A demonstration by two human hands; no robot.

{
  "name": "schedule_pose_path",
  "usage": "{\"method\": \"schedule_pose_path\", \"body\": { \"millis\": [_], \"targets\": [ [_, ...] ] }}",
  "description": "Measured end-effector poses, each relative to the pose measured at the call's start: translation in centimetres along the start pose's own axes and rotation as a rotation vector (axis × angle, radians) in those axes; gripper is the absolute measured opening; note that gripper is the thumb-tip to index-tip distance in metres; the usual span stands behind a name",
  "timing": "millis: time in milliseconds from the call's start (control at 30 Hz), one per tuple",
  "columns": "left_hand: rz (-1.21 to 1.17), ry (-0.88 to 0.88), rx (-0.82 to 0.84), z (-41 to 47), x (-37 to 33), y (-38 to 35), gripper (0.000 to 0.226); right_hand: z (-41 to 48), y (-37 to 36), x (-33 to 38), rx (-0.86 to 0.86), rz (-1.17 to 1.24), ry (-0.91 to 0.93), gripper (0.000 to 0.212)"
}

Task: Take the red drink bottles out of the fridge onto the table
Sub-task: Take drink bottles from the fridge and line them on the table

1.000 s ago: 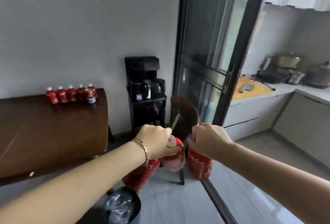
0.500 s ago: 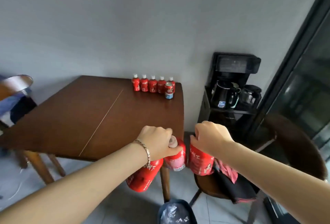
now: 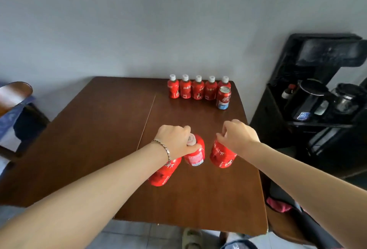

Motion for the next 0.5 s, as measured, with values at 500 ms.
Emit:
{"method": "schedule_pose_path", "body": {
  "millis": [500],
  "targets": [
    [-0.040,0.051,0.133,20.0,4.9,-8.5,0.052,23.3,-4.6,-5.3,0.383,0.074,0.063,0.055]
  ]
}}
Point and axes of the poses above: each hand's wrist, its own z-axis towards the middle knuckle, its own y-axis out of the back of the hand, x = y × z, the point moved 4 cm from there along z, towards the middle knuckle, and after that the axes turned 11 degrees about y, right-handed, at the moved point
